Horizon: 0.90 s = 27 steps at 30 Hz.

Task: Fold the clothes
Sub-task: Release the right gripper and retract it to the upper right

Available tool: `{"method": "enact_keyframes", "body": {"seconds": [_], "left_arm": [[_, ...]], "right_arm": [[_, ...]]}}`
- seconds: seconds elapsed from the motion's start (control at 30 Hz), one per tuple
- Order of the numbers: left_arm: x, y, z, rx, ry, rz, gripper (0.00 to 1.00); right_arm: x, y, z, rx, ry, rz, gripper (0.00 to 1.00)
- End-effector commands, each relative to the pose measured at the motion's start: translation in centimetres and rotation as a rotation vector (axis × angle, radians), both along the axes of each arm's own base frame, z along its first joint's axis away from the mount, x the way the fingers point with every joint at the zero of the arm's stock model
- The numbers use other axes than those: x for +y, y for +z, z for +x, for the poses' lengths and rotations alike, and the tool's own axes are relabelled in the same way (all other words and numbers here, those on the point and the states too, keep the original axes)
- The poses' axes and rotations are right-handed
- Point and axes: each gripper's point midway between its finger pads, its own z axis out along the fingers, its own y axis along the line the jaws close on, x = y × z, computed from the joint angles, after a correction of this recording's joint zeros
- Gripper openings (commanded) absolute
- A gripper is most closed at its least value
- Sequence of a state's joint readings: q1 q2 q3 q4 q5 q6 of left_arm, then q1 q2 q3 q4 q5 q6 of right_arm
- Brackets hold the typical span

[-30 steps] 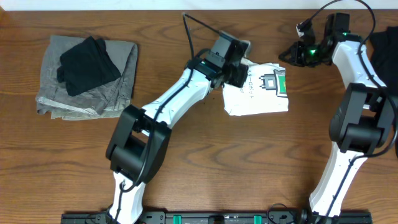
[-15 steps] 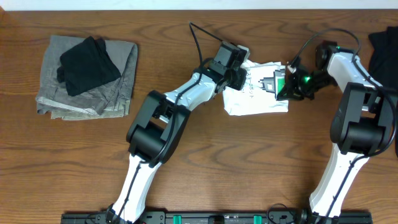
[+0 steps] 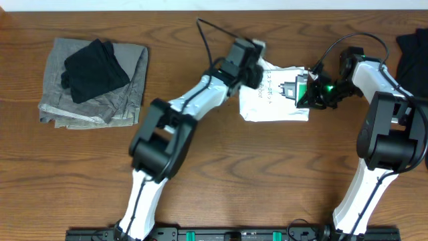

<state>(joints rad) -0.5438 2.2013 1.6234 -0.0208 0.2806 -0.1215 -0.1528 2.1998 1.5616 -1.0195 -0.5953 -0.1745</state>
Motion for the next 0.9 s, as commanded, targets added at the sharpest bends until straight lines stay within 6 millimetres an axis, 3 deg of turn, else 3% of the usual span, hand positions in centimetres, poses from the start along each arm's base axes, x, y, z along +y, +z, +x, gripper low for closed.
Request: {"method": "enact_keyframes", "body": {"seconds": [0.0, 0.1, 0.13, 0.17, 0.2, 0.3, 0.43, 0.47, 0.73, 0.87], "left_arm": [[0.6, 10.3, 0.3, -0.168, 0.014, -0.083, 0.27], [0.9, 11.9, -0.1, -0.184, 0.015, -0.093, 0.31], [1.0, 11.8, -0.2, -0.177, 0.015, -0.089, 0.34], [1.1, 11.4, -0.3, -0.163, 0.015, -0.08, 0.36], [1.2, 10.6, -0.5, -0.143, 0.015, -0.067, 0.38], [1.5, 7.6, -1.0, -0.075, 0.002, -0.009, 0.47], [1.8, 3.2, -1.6, -0.014, -0.044, 0.086, 0.64], [1.9, 2.2, -1.7, 0.002, -0.048, 0.102, 0.64], [2.7, -5.0, -1.9, 0.123, -0.014, 0.182, 0.66], [2.9, -6.9, -2.5, 0.179, 0.0, 0.194, 0.68]], "right_arm": [[-0.3, 3.7, 2.2, -0.109, 0.016, -0.017, 0.15], [-0.5, 7.1, 3.3, -0.177, 0.014, -0.029, 0.27], [-0.7, 8.0, 3.6, -0.196, 0.009, -0.037, 0.38], [-1.1, 8.9, 3.8, -0.213, -0.003, -0.053, 0.62], [-1.6, 9.7, 4.0, -0.225, -0.018, -0.078, 0.72], [-3.4, 10.6, 4.1, -0.236, -0.06, -0.158, 0.8], [-6.7, 10.3, 3.6, -0.204, -0.121, -0.277, 0.87], [-7.4, 10.1, 3.4, -0.195, -0.13, -0.297, 0.99], [-11.3, 9.4, 3.0, -0.169, -0.174, -0.439, 0.99], [-11.7, 9.5, 3.6, -0.196, -0.182, -0.458, 0.99]]}}
